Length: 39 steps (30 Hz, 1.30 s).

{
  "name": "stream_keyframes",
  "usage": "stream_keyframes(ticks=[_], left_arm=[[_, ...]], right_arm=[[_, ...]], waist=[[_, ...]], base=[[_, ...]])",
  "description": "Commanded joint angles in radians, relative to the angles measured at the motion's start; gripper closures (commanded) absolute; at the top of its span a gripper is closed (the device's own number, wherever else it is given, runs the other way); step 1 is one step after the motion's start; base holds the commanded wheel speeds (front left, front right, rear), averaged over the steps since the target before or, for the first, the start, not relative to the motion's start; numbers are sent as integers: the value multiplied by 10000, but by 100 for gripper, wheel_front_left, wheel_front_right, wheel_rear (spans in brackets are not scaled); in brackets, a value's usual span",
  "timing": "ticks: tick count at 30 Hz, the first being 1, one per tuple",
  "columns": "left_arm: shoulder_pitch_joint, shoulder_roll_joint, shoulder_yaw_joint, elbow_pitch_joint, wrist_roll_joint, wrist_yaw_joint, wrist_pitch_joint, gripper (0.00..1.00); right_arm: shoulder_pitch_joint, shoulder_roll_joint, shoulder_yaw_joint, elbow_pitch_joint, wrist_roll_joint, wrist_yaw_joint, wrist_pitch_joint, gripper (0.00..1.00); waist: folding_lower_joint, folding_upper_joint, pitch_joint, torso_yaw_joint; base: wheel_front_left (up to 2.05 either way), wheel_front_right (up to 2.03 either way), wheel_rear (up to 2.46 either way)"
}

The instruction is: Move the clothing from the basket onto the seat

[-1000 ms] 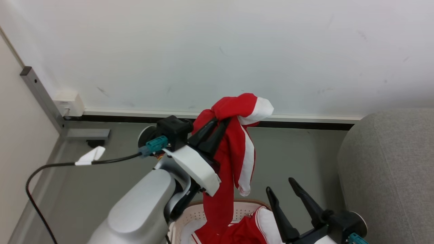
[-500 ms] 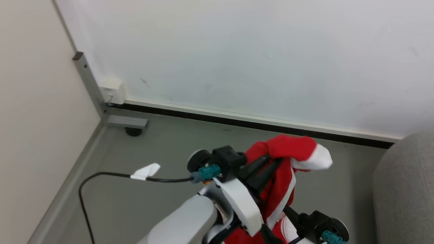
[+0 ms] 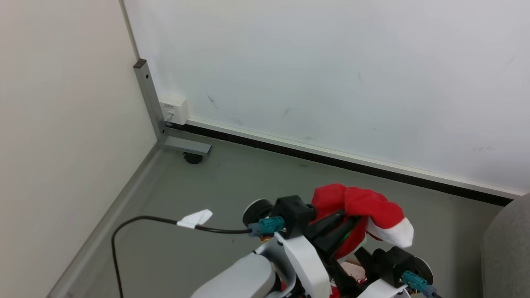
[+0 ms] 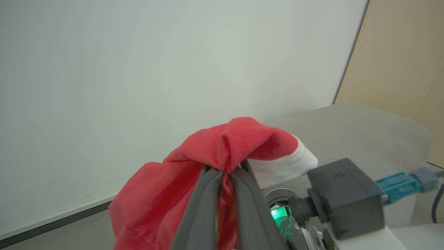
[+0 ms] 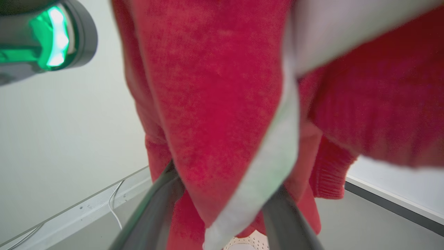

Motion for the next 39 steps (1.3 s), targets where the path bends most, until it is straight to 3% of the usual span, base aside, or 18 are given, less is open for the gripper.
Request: stream_keyframes(ticks=[1, 17, 18, 20, 21, 22, 30, 39], left_arm=[[58, 104, 98, 62, -152, 57, -73, 100], [-287, 333, 638, 613, -383, 232, -464, 98], [-283, 323, 624, 633, -382, 238, -478, 89], [-270, 305, 614, 649, -388, 251, -534, 42], [-268, 302, 601, 664, -388, 242, -553, 4], [-265, 302, 587, 672, -394, 237, -551, 0], [-119, 464, 594, 604, -405, 241, -768, 0], [279, 933, 682, 269, -67, 319, -1032, 0]], right_arm=[[32, -36, -38, -75, -105, -21, 5, 100], [322, -38, -153, -679, -8, -21, 5, 100], [328, -38, -176, -733, -10, -21, 5, 100], [352, -38, -215, -810, 28, -21, 5, 100], [361, -40, -248, -842, 27, -21, 5, 100], [378, -38, -287, -876, 31, -21, 5, 100], [517, -38, -751, -1014, -114, -21, 3, 100], [547, -37, -1693, -1440, -511, -21, 2, 100]], waist=[[0, -1, 11, -6], [0, -1, 203, -553], [0, -1, 211, -596], [0, -1, 237, -691], [0, -1, 252, -737], [0, -1, 266, -783], [0, -1, 404, -1388], [0, -1, 654, -2951]], base=[[0, 0, 0], [0, 0, 0], [0, 0, 0], [0, 0, 0], [0, 0, 0], [0, 0, 0], [0, 0, 0], [0, 0, 0]])
